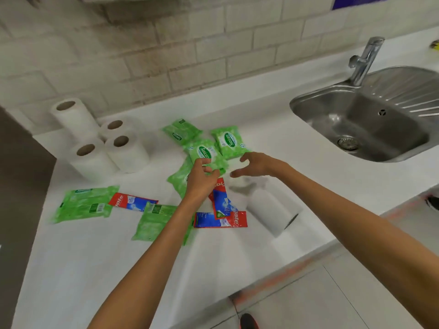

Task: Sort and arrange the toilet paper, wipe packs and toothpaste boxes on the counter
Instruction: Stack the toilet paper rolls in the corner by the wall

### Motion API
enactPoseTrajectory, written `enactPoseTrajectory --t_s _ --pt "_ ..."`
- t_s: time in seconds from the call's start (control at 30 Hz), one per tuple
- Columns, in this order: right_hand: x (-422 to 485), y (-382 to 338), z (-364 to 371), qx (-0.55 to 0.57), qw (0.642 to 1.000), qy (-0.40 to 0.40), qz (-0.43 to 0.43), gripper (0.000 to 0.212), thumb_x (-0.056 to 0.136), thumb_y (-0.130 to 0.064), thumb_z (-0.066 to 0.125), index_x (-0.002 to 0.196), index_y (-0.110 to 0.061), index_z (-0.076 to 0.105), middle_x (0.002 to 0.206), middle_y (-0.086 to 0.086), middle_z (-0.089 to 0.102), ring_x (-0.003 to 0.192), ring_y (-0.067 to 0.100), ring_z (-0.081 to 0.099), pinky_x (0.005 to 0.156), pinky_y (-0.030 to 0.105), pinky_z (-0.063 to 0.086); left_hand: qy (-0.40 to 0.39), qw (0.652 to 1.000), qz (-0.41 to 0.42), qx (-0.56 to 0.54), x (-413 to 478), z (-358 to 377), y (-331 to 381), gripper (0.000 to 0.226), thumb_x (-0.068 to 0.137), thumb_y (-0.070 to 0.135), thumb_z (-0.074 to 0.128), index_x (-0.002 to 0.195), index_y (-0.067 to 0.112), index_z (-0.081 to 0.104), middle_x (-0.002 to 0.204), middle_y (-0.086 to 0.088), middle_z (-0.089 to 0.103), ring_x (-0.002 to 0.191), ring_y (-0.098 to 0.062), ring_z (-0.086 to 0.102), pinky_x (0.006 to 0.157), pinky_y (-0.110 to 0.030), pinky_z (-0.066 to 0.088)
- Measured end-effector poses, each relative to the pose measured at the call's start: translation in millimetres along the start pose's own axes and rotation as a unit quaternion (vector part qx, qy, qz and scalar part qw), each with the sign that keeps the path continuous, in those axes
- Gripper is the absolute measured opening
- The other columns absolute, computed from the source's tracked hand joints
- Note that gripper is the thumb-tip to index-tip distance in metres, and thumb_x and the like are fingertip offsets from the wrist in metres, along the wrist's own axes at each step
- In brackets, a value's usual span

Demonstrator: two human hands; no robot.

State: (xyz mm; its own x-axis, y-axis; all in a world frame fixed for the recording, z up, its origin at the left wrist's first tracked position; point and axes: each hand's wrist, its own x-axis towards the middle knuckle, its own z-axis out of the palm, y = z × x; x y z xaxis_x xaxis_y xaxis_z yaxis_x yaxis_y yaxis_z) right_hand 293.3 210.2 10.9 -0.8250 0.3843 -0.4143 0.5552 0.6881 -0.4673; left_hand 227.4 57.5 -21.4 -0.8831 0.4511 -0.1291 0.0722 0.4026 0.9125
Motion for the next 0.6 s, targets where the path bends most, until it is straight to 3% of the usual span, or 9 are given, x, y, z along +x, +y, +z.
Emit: enactPoseTrajectory --t_s 0.1,0.23,0.47,0.6 --pt "-21 20 4 -0.071 0.994 -0.049 0.069 0.102 0.068 -0.063 0.068 0.145 -0.015 0.022 0.150 0.006 0.034 0.136 0.027 0.036 0.105 0.039 0.034 -0.005 1.000 -0.011 0.009 -13 8 -6 0.037 0.086 0.014 0.057 0.122 0.013 0.048 0.092 0.002 0.054 0.086 -0.018 0.057 0.074 -0.031 0.047" --pt "-45 41 14 -0.081 0.987 -0.079 0.118 0.114 0.062 -0.063 0.072 0.146 -0.015 0.012 0.146 0.006 0.038 0.131 0.029 0.042 0.101 0.039 0.039 -0.019 1.000 -0.018 0.005 -30 18 -8 0.037 0.086 0.012 0.057 0.122 0.010 0.047 0.078 0.010 0.050 0.092 -0.021 0.059 0.087 -0.040 0.049" --pt "-57 45 24 -0.038 0.995 -0.006 0.089 0.101 0.062 -0.057 0.076 0.139 -0.014 0.026 0.135 0.008 0.047 0.121 0.028 0.048 0.084 0.035 0.040 -0.023 0.999 -0.025 -0.014 -47 14 -14 0.034 0.088 0.012 0.056 0.121 0.011 0.047 0.080 0.008 0.051 0.088 -0.020 0.058 0.070 -0.028 0.048" --pt "-52 26 14 0.056 0.996 0.051 0.044 0.087 0.063 -0.055 0.076 0.129 -0.013 0.040 0.121 0.005 0.054 0.100 0.022 0.052 0.077 0.032 0.042 -0.032 0.998 -0.034 -0.029 -53 1 -13 0.038 0.087 0.013 0.058 0.124 0.011 0.047 0.088 0.003 0.054 0.094 -0.026 0.061 0.081 -0.038 0.053"
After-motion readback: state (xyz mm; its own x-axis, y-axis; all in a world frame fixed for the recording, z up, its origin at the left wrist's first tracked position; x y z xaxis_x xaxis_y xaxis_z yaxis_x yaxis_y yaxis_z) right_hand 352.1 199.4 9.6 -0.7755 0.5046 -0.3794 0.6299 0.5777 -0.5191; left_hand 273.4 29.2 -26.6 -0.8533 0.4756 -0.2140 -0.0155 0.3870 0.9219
